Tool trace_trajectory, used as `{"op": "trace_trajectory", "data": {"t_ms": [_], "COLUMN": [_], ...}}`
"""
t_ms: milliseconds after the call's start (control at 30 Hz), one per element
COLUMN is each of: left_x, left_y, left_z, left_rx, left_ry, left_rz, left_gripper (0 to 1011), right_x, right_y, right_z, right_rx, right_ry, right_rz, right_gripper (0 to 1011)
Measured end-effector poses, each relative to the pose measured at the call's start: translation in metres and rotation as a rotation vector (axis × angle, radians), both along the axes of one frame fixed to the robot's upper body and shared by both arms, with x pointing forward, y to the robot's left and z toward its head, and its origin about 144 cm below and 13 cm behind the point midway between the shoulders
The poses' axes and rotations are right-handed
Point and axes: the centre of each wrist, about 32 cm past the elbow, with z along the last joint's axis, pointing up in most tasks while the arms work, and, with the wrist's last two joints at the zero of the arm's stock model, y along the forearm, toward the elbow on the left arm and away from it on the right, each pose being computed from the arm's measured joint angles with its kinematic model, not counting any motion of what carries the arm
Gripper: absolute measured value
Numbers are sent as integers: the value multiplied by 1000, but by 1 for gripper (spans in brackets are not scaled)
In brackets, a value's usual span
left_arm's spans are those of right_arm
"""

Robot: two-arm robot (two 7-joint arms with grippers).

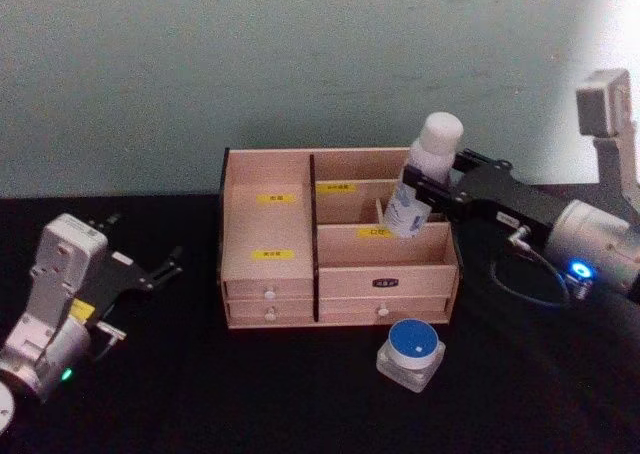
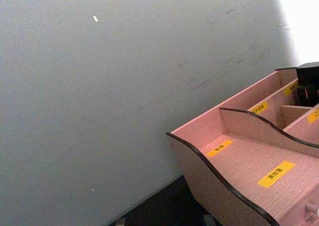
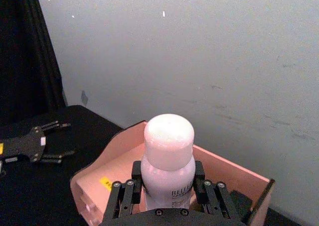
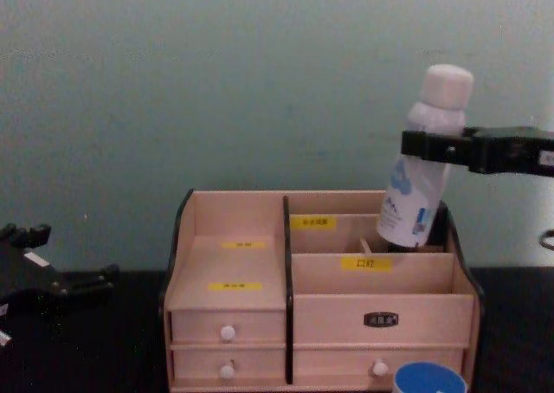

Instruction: Pick up the facial cleanser and watermelon frost from the table and place them into the tiered storage box.

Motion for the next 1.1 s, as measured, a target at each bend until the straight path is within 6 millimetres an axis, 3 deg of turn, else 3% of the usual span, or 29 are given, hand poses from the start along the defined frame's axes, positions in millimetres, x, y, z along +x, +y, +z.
{"op": "trace_trajectory", "data": {"t_ms": [567,1100], "left_x": [0,0], "left_y": [0,0], "left_z": [0,0], "left_rx": [0,0], "left_ry": [0,0], "left_rz": [0,0], "left_gripper": [1001,1001], "right_x": [53,77], "right_y": [28,44], "right_z": [0,-4], "right_rx": [-34,-67], "right_ry": [30,46], "right_rz": [-9,1], "right_gripper": [591,590]}}
